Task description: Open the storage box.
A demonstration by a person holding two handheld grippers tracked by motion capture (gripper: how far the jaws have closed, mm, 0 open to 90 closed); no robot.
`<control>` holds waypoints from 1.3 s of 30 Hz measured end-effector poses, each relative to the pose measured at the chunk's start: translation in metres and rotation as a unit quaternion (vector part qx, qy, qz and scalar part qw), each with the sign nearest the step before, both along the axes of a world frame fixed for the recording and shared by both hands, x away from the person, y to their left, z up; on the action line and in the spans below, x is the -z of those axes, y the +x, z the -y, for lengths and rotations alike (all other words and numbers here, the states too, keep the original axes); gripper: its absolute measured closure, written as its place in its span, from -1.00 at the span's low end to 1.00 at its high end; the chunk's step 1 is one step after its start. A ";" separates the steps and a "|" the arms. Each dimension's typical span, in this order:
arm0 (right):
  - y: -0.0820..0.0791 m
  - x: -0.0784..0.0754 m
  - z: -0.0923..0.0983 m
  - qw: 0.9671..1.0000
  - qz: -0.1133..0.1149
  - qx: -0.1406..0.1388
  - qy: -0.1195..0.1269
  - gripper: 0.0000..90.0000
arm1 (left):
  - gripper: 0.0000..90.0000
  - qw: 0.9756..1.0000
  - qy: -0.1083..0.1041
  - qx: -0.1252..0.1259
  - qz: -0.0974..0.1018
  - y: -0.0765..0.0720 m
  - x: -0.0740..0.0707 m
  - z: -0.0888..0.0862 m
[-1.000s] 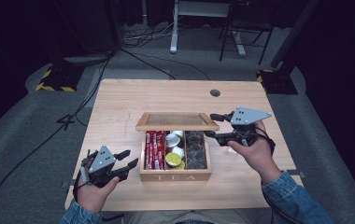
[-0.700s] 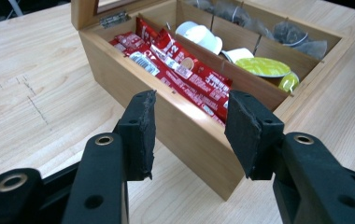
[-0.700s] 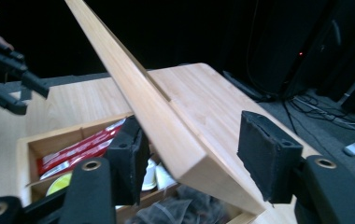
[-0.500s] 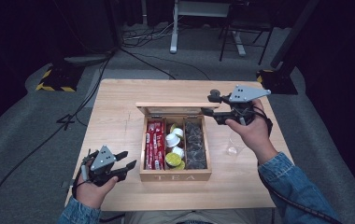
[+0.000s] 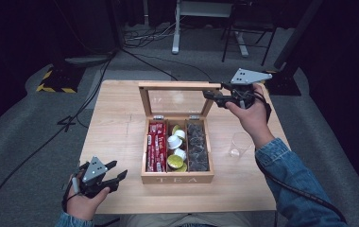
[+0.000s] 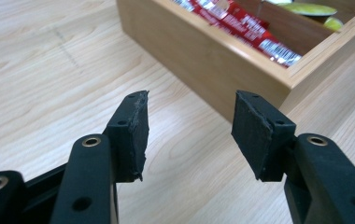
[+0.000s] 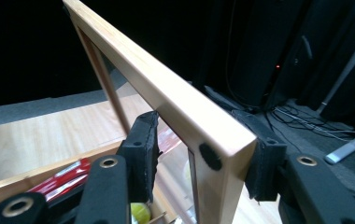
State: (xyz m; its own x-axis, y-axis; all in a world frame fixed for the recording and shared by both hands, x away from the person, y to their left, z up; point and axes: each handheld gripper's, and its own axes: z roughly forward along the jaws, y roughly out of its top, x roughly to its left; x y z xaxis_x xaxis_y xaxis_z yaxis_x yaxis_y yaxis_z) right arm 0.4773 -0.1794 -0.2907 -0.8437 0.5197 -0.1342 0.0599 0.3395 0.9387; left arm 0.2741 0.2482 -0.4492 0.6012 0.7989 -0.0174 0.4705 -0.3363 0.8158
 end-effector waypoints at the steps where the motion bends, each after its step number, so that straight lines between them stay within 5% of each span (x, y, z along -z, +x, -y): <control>1: 0.003 0.000 -0.001 1.000 0.002 0.003 0.001 0.17 | 0.03 1.000 0.000 -0.003 0.000 -0.001 0.001 -0.002; 17: 0.050 -0.002 -0.012 0.998 0.002 0.057 -0.018 0.15 | 0.02 1.000 -0.007 -0.021 -0.006 -0.004 0.005 -0.013; 31: 0.072 0.003 -0.021 0.994 -0.004 0.102 -0.034 0.02 | 0.01 1.000 -0.006 -0.009 -0.015 0.005 0.010 -0.010; 39: 0.085 0.017 -0.024 0.992 -0.026 0.123 -0.035 -0.01 | -0.02 1.000 -0.005 -0.004 -0.019 0.008 0.012 -0.009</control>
State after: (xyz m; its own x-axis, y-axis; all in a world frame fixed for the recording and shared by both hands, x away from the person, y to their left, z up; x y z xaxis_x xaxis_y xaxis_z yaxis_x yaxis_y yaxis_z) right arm 0.5621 -0.1551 -0.3073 -0.6999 0.7011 -0.1364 0.1962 0.3723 0.9071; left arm 0.2823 0.2570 -0.4615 0.5942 0.8029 -0.0485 0.5040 -0.3247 0.8003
